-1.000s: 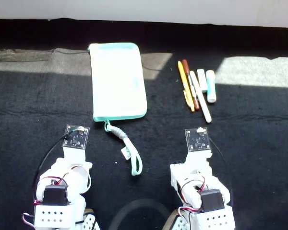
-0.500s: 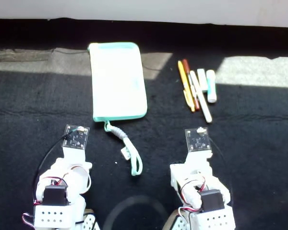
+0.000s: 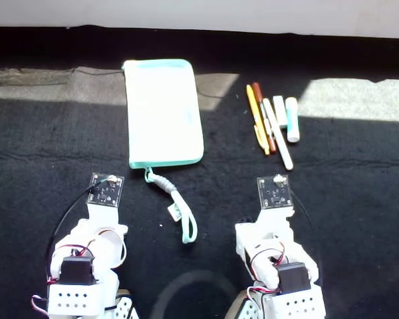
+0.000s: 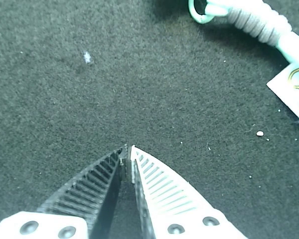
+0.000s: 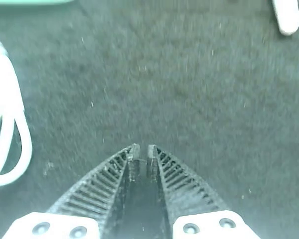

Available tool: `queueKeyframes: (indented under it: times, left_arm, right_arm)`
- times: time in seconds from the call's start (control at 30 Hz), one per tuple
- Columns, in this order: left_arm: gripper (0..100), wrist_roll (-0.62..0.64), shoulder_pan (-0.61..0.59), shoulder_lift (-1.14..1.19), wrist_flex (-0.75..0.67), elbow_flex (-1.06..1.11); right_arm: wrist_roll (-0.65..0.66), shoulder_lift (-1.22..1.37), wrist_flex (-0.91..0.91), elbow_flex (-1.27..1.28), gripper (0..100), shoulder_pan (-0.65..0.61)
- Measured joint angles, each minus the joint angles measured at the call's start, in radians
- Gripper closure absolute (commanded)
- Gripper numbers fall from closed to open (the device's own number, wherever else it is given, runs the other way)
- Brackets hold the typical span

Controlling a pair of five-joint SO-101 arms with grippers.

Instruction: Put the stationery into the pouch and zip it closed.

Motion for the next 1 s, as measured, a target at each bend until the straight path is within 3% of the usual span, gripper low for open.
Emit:
queueKeyframes:
  times: [0.2, 0.4, 0.67, 0.73, 0.9, 1.0]
  left_arm:
    - [99, 0.000, 0.000, 0.000, 0.000, 0.000]
    - [99, 0.000, 0.000, 0.000, 0.000, 0.000]
    - [98, 0.000, -0.054, 0.000, -0.006, 0.000]
    - [93, 0.000, -0.118, 0.000, -0.055, 0.000]
    - [64, 0.000, -0.359, 0.000, -0.158, 0.000]
    - [59, 0.000, -0.532, 0.000, -0.193, 0.000]
  right_arm:
    - [0.169, 0.000, -0.123, 0.000, 95.0, -0.057]
    - [0.219, 0.000, -0.265, 0.000, 91.6, -0.071]
    - [0.290, 0.121, -0.121, -0.161, 88.7, -0.092]
    - [0.295, 0.219, -0.095, -0.261, 88.6, -0.092]
    - [0.295, 0.603, -0.074, -0.623, 88.3, -0.106]
    - [0.295, 0.890, -0.017, -0.872, 88.3, -0.135]
